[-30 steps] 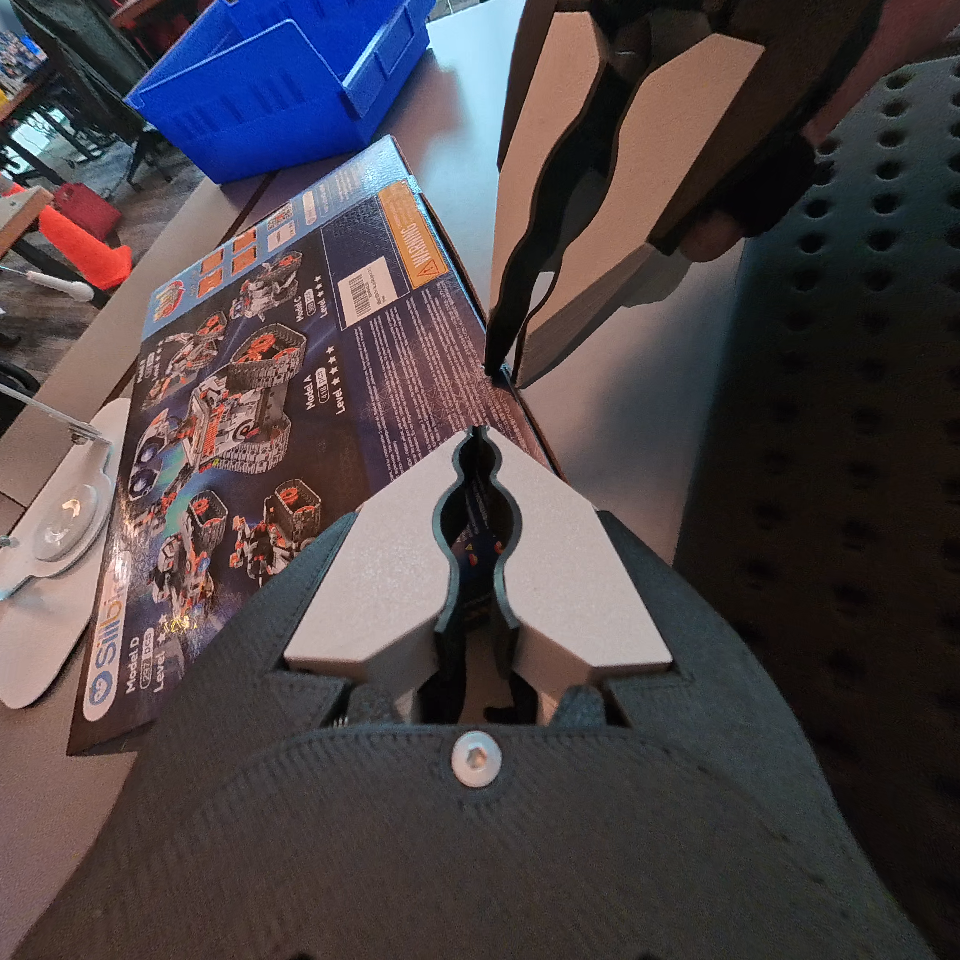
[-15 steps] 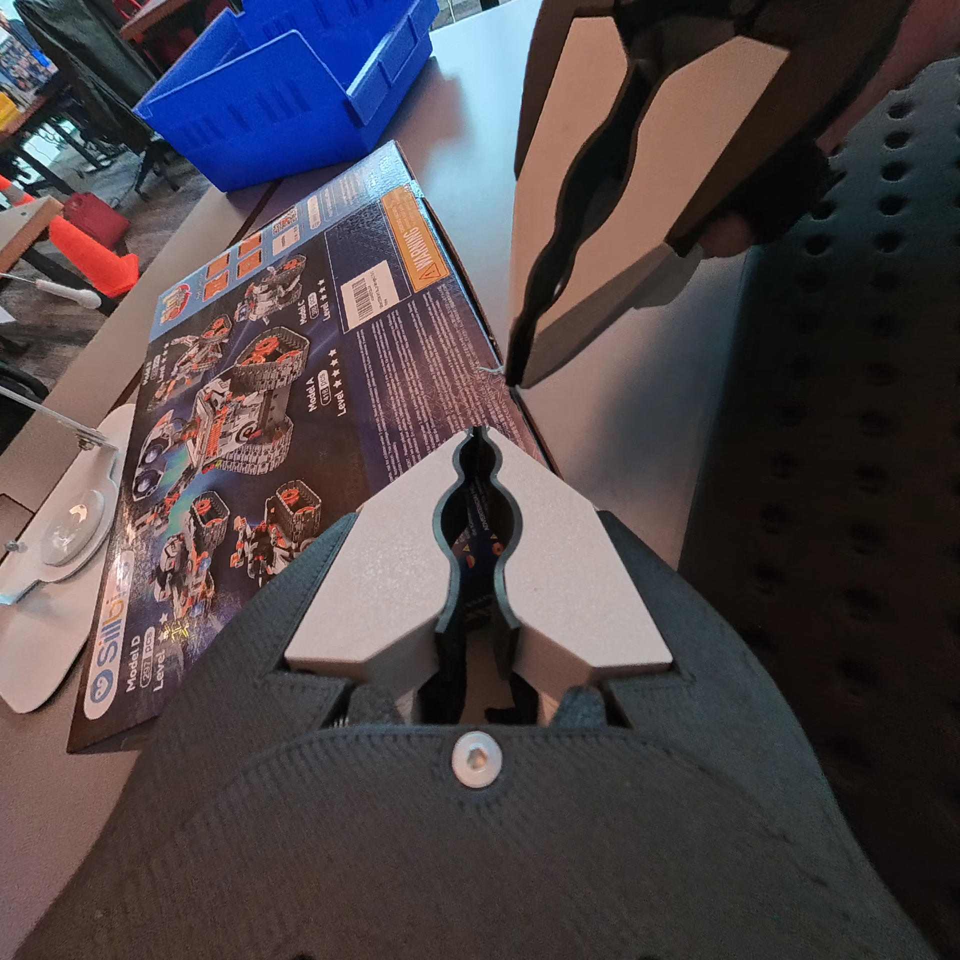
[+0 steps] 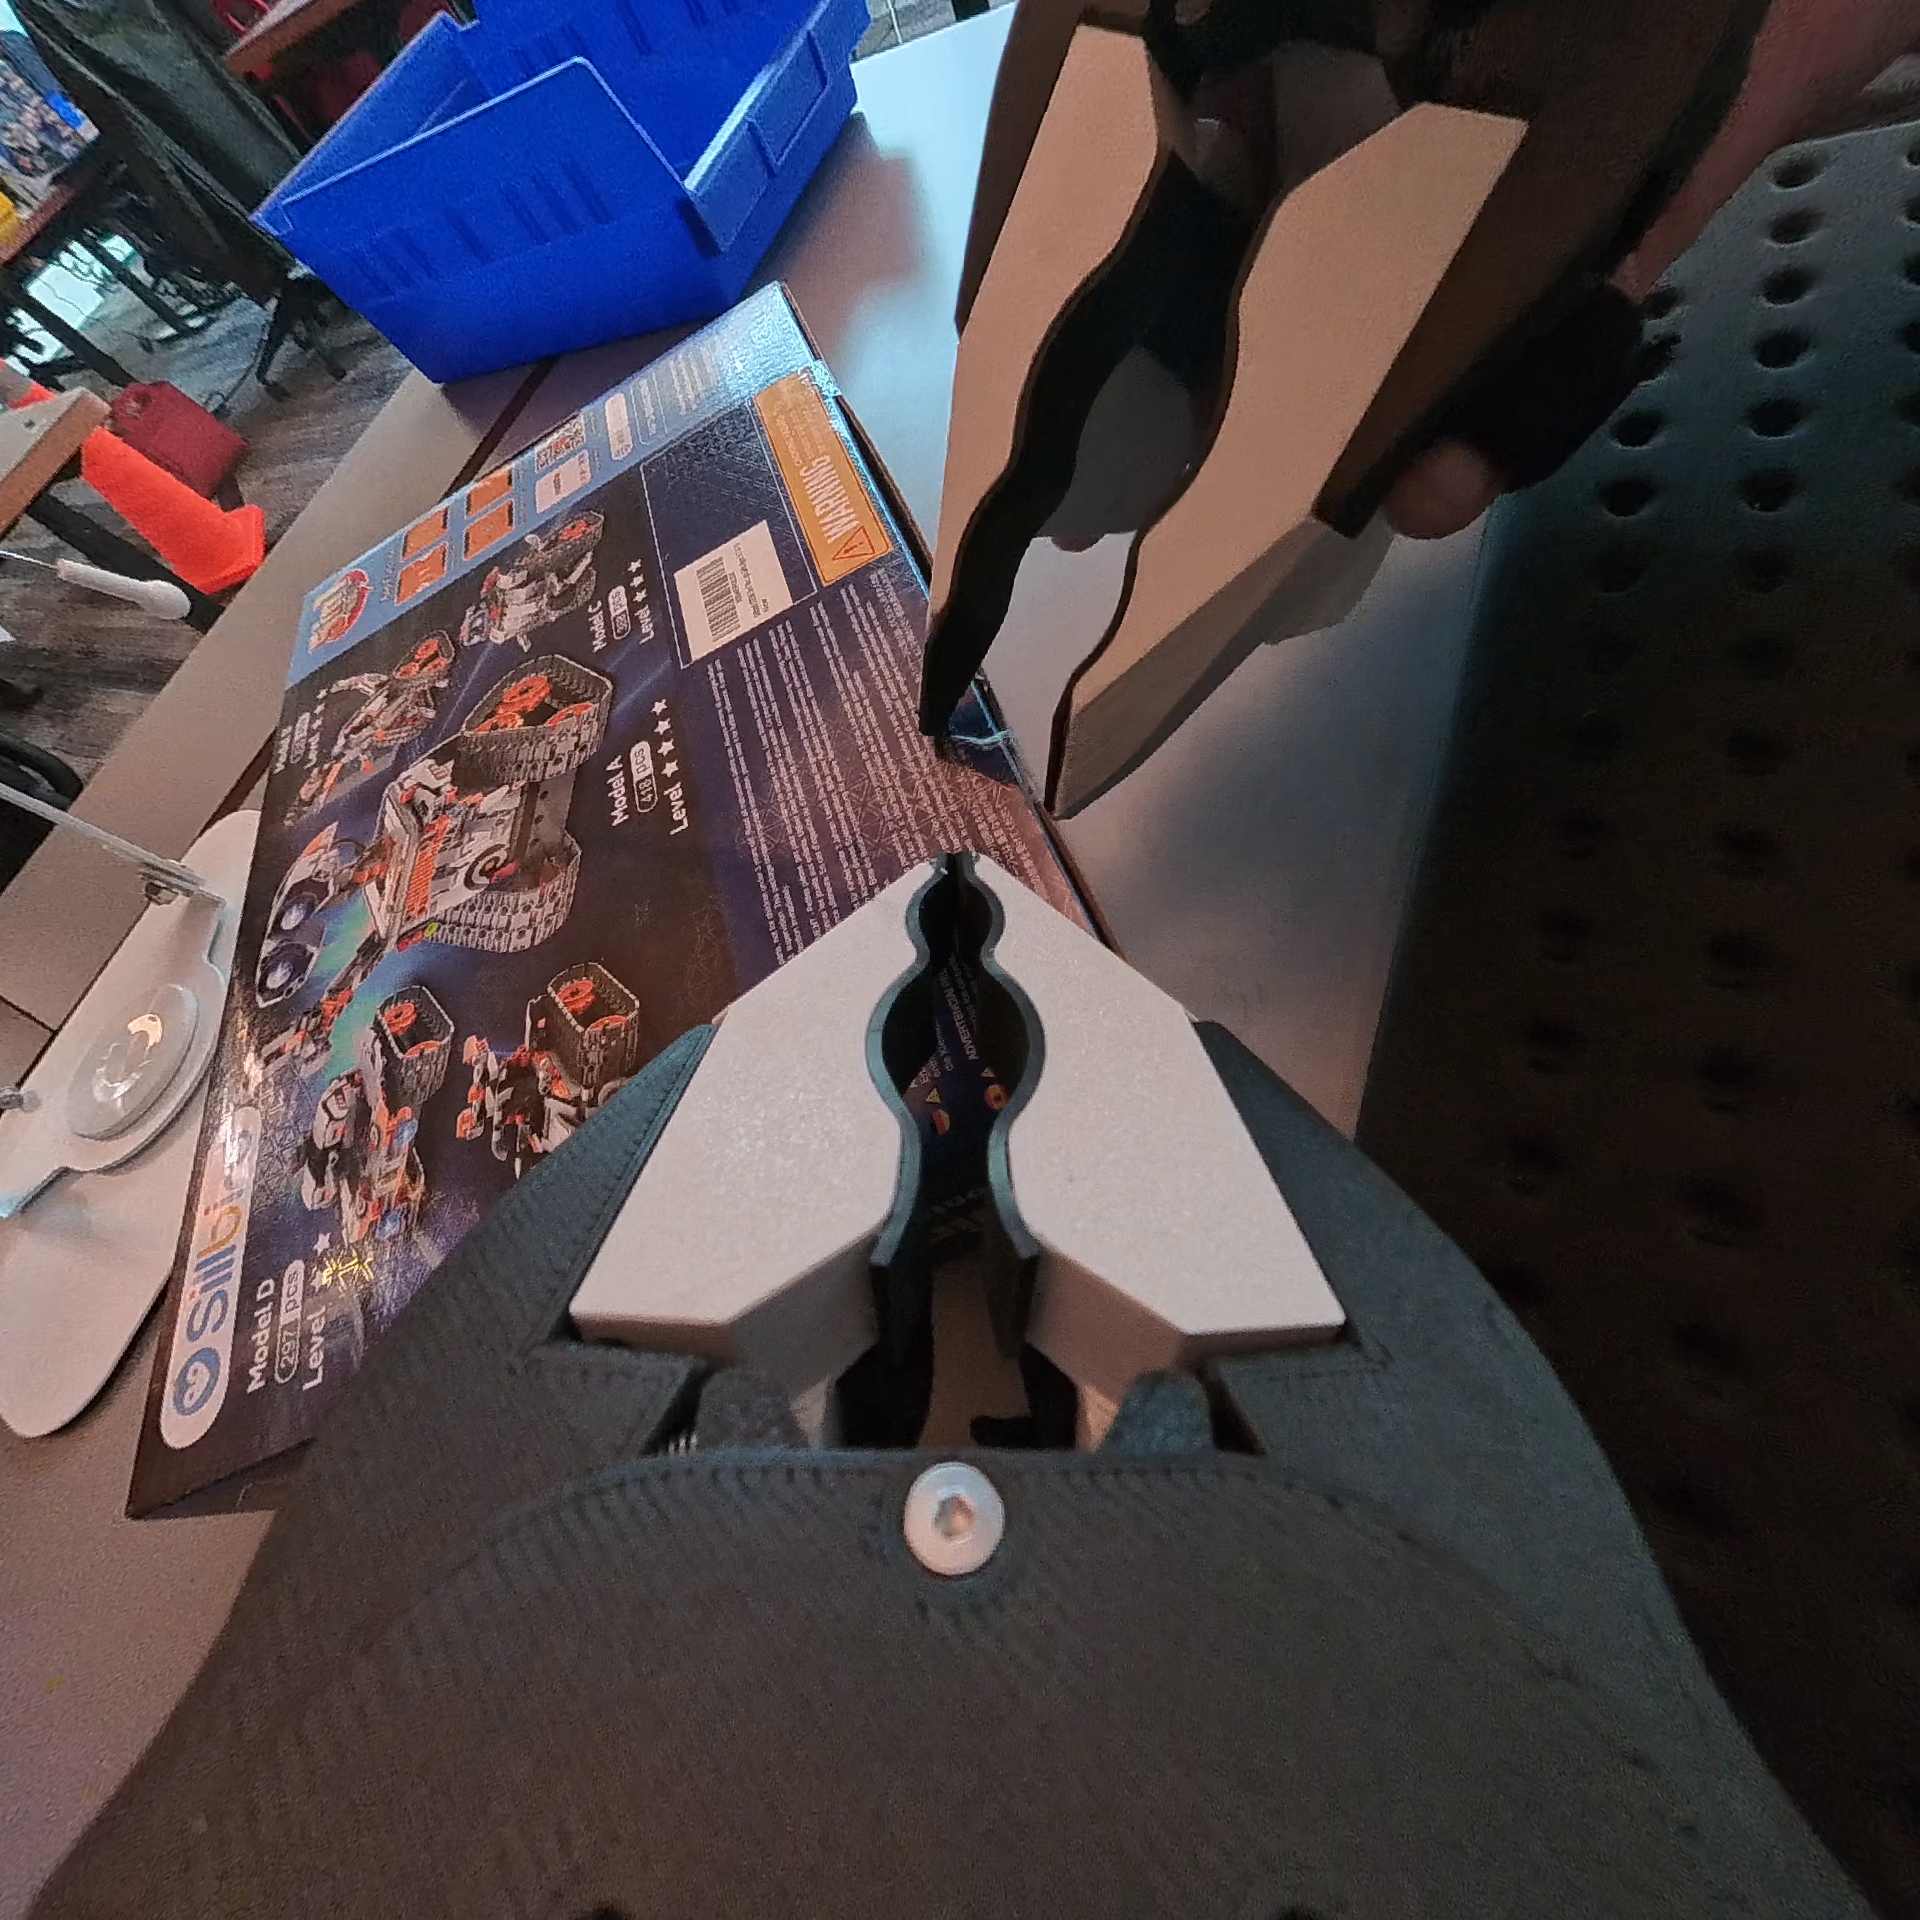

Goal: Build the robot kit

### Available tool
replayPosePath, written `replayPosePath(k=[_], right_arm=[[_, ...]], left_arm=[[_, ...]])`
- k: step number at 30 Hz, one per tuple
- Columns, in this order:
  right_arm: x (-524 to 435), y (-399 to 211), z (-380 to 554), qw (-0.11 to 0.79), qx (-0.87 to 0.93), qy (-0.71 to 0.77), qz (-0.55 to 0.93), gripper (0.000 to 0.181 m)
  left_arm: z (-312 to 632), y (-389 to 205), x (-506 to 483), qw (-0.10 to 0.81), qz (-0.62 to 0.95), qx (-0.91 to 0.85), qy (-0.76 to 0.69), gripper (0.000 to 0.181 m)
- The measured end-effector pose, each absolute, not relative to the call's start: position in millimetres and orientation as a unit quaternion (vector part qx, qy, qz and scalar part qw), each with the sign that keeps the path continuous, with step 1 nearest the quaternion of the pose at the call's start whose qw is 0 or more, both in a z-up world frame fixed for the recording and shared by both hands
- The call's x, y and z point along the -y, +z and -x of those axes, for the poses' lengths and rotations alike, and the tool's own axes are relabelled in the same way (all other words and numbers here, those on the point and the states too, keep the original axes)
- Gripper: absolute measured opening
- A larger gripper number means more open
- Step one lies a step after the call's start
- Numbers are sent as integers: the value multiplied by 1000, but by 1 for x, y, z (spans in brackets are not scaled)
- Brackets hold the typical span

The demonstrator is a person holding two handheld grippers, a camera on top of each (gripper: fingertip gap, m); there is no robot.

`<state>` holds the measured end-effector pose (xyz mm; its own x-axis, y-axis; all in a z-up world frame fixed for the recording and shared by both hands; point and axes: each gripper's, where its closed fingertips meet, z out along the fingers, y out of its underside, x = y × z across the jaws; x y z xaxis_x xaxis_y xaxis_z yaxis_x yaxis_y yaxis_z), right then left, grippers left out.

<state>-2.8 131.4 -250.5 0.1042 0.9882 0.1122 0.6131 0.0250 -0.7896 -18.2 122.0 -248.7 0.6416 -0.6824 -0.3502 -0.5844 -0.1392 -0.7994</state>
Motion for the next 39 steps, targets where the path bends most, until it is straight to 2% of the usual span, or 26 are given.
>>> replayPosePath(k=[9,10,16,18,21,29,31,36,39], right_arm=[[-123,-253,5,356,624,269,642,19],[-117,-253,7,350,624,287,637,0],[-121,-247,7,361,620,270,642,1],[-131,-248,4,365,611,265,651,20],[-137,-249,1,362,601,273,658,29],[-128,-252,6,337,618,282,652,17],[-117,-253,11,322,619,312,645,0],[-122,-248,11,341,617,282,651,1],[-133,-248,7,349,599,278,665,24]], left_arm=[[18,-249,-122,503,754,-421,-44,0],[18,-250,-122,504,753,-421,-44,0],[17,-249,-122,507,750,-421,-49,0],[17,-249,-122,507,751,-421,-50,0],[17,-249,-122,505,751,-422,-52,0],[18,-249,-123,504,752,-422,-50,0],[18,-249,-123,502,754,-421,-50,0],[18,-249,-123,507,751,-420,-53,0],[18,-248,-123,507,751,-421,-52,0]])
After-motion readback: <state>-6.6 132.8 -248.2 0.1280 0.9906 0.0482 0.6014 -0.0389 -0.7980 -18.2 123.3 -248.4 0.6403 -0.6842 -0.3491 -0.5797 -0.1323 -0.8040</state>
